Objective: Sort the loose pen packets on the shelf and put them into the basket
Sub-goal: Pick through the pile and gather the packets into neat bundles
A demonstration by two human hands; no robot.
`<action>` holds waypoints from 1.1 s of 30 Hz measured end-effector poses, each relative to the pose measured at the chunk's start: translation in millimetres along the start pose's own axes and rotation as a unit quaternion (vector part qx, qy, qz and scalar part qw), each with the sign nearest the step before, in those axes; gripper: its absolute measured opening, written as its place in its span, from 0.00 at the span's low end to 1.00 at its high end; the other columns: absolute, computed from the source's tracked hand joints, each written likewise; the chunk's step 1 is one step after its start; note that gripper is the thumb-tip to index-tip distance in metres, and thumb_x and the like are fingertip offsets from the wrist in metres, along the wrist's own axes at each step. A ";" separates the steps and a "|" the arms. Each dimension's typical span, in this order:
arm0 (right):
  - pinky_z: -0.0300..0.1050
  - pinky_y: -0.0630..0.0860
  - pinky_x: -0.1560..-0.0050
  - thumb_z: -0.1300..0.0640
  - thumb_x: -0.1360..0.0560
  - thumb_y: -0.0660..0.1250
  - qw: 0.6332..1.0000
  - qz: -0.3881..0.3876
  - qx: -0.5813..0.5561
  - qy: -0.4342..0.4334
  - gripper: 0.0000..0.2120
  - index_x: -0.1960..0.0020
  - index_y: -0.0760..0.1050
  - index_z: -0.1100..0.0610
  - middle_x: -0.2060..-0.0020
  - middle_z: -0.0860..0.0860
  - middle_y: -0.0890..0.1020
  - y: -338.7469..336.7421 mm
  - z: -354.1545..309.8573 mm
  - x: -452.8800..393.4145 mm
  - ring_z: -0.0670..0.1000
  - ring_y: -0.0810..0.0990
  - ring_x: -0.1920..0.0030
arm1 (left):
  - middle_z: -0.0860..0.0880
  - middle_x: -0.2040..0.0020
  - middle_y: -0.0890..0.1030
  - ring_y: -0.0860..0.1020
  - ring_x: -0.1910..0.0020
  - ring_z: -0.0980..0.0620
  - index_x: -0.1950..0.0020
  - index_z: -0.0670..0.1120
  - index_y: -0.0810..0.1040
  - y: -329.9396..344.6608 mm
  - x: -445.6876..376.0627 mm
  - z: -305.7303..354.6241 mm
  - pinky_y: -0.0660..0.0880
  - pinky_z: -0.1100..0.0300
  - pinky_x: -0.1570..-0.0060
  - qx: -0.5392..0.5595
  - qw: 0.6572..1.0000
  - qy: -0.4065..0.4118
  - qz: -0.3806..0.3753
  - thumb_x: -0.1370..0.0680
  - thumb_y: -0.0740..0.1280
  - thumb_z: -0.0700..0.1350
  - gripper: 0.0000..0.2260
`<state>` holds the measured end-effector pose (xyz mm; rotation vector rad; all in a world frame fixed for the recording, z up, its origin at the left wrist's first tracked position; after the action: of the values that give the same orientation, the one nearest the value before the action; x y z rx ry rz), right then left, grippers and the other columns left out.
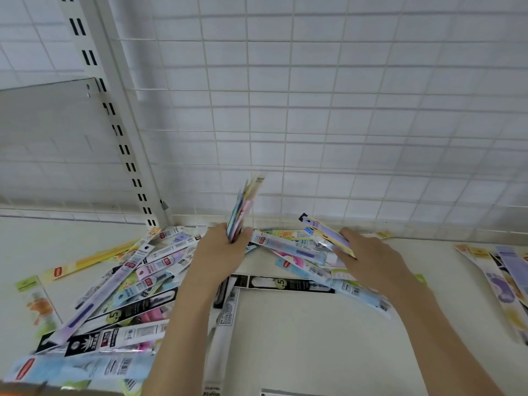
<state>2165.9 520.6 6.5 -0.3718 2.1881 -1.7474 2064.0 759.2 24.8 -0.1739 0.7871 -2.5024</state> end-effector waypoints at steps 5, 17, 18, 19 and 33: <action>0.43 0.67 0.68 0.43 0.21 0.56 0.999 0.002 -0.024 0.033 0.13 0.47 0.69 0.52 0.65 0.47 0.75 -3.0 25.5 2.9 0.53 0.76 0.63 | 0.50 0.72 0.67 0.70 0.68 0.48 0.69 0.45 0.64 38.8 -27.4 -0.9 0.64 0.60 0.71 -0.113 0.993 -0.023 -0.018 0.25 0.67 0.50 0.18; 0.41 0.66 0.69 0.41 0.25 0.62 0.992 -0.014 -0.095 0.077 0.14 0.48 0.69 0.51 0.65 0.49 0.76 -3.2 67.6 27.3 0.52 0.76 0.65 | 0.45 0.56 0.74 0.77 0.52 0.43 0.45 0.41 0.72 106.5 -41.1 7.6 0.71 0.56 0.61 -0.243 0.969 -0.036 -0.030 0.26 0.64 0.60 0.23; 0.41 0.65 0.69 0.41 0.24 0.62 0.993 -0.016 -0.093 0.077 0.14 0.49 0.69 0.51 0.66 0.48 0.75 -2.6 68.2 27.6 0.51 0.75 0.65 | 0.45 0.56 0.74 0.76 0.53 0.43 0.45 0.41 0.71 106.4 -40.2 5.5 0.70 0.56 0.61 -0.236 0.970 -0.043 -0.028 0.27 0.65 0.61 0.24; 0.40 0.65 0.69 0.41 0.24 0.61 0.993 -0.018 -0.090 0.074 0.14 0.49 0.69 0.50 0.66 0.48 0.75 -1.7 68.1 27.5 0.51 0.75 0.65 | 0.45 0.55 0.75 0.77 0.53 0.43 0.46 0.41 0.71 105.7 -39.6 4.2 0.70 0.56 0.61 -0.233 0.971 -0.048 -0.027 0.27 0.66 0.61 0.24; 0.41 0.65 0.68 0.45 0.25 0.63 0.995 -0.035 -0.076 0.058 0.11 0.53 0.70 0.53 0.64 0.49 0.77 -2.6 66.0 24.3 0.51 0.75 0.65 | 0.46 0.64 0.70 0.70 0.67 0.49 0.49 0.43 0.67 76.3 -13.8 11.6 0.67 0.59 0.67 -0.046 0.994 -0.065 -0.073 0.27 0.59 0.38 0.07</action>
<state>2170.0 451.6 -6.5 -0.3956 2.4267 -1.6819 2111.7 706.6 -8.4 -0.4354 0.8634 -2.5603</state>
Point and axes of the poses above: each hand's wrist, its own x-axis away from the middle knuckle, its own y-axis out of the palm, z = x × y, the point moved 10 cm from there along -x, towards the middle knuckle
